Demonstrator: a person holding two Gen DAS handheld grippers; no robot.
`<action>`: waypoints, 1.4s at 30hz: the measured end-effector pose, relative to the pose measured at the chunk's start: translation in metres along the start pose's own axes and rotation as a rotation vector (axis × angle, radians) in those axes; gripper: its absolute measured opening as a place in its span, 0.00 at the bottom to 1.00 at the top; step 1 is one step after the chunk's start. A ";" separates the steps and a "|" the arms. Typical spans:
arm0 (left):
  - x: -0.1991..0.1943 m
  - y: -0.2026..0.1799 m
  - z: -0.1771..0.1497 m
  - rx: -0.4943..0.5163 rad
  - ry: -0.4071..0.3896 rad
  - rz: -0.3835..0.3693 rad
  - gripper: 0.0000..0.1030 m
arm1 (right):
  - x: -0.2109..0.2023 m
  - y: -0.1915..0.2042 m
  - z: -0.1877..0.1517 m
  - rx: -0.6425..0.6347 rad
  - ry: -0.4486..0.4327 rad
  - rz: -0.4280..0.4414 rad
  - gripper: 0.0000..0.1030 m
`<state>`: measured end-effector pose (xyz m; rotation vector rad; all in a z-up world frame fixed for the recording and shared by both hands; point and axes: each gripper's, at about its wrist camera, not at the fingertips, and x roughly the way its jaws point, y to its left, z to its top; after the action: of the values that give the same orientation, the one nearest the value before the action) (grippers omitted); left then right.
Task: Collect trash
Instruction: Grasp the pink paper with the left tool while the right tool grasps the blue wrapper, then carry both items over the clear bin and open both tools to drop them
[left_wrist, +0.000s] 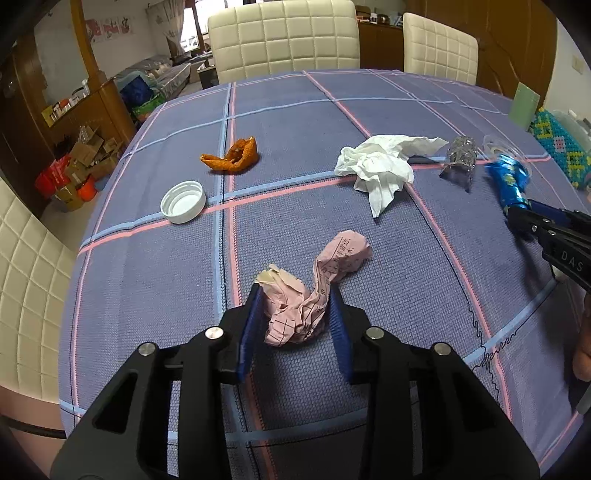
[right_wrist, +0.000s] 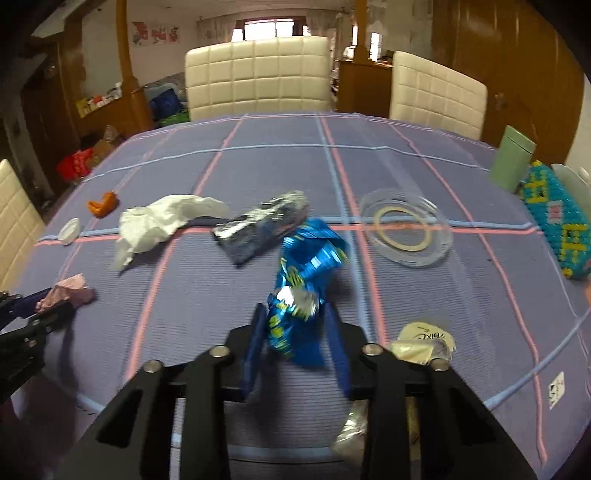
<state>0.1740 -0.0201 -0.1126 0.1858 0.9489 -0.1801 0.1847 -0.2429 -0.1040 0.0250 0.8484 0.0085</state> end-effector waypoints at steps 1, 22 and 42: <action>-0.001 0.001 0.000 -0.004 0.002 -0.002 0.28 | -0.002 0.003 0.000 -0.003 -0.004 0.027 0.24; -0.070 0.056 -0.034 -0.089 -0.115 0.069 0.24 | -0.047 0.125 -0.003 -0.241 -0.048 0.254 0.24; -0.097 0.176 -0.098 -0.293 -0.126 0.237 0.24 | -0.049 0.306 -0.013 -0.598 -0.046 0.410 0.24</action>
<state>0.0831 0.1807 -0.0754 0.0153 0.8100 0.1643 0.1434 0.0624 -0.0683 -0.3618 0.7554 0.6424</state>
